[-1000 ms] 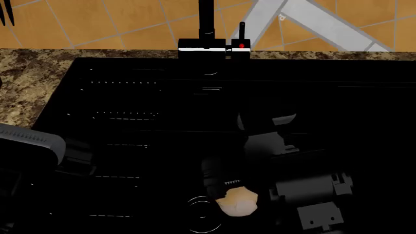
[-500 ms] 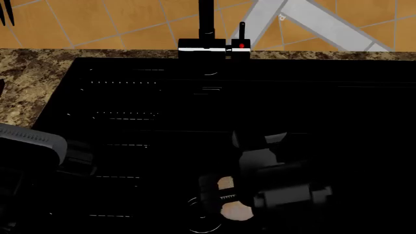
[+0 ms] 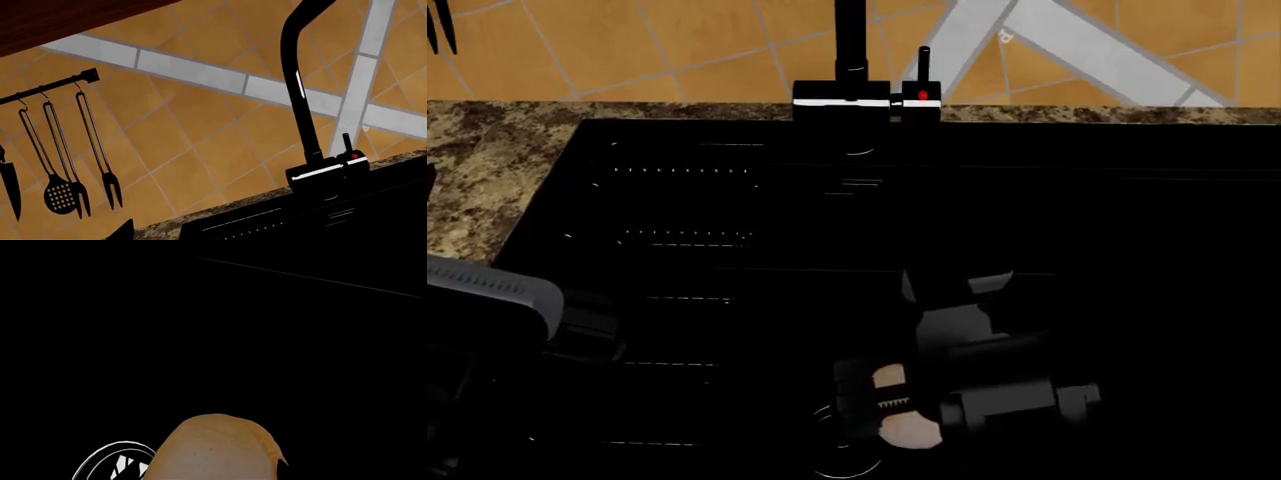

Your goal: Pick the chicken breast from the sink and place it on the plate located on the counter

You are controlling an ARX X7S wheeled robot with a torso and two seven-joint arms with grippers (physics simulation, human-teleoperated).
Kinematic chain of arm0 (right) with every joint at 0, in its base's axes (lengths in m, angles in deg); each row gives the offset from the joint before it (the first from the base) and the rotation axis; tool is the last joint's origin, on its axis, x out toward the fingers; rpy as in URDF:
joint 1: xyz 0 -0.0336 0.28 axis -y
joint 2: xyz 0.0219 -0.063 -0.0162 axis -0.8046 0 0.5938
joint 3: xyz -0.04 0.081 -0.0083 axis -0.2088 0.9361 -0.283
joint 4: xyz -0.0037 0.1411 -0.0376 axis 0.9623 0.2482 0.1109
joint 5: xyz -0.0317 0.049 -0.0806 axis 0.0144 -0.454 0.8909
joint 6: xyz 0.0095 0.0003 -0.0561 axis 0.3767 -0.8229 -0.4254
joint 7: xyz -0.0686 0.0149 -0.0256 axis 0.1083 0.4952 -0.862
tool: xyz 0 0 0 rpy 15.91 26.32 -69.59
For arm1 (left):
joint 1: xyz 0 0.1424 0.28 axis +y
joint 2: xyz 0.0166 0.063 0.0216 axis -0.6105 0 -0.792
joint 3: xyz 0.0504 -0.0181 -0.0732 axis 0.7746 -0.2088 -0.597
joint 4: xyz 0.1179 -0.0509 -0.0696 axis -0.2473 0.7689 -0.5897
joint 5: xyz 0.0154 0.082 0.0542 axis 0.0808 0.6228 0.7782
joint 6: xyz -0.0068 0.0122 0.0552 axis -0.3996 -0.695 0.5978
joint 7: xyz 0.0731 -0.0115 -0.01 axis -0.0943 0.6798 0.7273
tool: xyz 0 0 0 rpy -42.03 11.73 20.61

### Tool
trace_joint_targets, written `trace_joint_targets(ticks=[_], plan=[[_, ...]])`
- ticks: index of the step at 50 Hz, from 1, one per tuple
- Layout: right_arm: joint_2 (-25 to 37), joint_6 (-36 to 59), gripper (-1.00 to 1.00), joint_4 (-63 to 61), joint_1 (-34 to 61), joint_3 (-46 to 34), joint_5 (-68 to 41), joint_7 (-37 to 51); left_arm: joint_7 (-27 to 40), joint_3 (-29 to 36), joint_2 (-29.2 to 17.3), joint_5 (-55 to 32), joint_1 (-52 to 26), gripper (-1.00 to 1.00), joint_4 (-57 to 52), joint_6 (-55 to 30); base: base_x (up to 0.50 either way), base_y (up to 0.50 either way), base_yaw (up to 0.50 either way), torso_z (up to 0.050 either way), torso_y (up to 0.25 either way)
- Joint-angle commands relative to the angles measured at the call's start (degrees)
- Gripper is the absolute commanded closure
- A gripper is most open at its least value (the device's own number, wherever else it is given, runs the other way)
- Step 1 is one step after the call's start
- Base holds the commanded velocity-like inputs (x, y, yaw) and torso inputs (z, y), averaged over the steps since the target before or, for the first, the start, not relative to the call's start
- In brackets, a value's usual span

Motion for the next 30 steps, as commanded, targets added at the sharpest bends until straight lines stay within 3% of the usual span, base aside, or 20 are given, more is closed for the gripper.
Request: trace_joint_targets(ticks=[1, 8, 19, 30], plan=[[2.79, 8.26, 1.00, -14.50, -6.42, 0.25, -1.68, 1.40, 0.24, 0.23, -0.11, -0.24, 0.04, -1.00, -0.46, -0.16, 0.00, 0.00, 0.00, 0.000, 0.000], [7.39, 20.67, 1.00, -38.50, -11.56, 4.08, -5.94, 6.53, 0.43, -0.03, -0.16, -0.52, 0.17, -1.00, -1.29, -0.58, 0.00, 0.00, 0.00, 0.000, 0.000], [11.80, 33.32, 1.00, -64.98, -16.92, 12.36, -12.37, 12.27, 0.68, -0.41, -0.36, -0.93, 0.70, -1.00, -1.96, -0.30, 0.00, 0.00, 0.00, 0.000, 0.000], [12.91, 40.01, 1.00, -80.41, -19.16, 20.30, -17.38, 15.34, 0.99, -0.07, -0.36, -1.04, 0.21, -1.00, -2.52, -1.20, 0.00, 0.00, 0.00, 0.000, 0.000]])
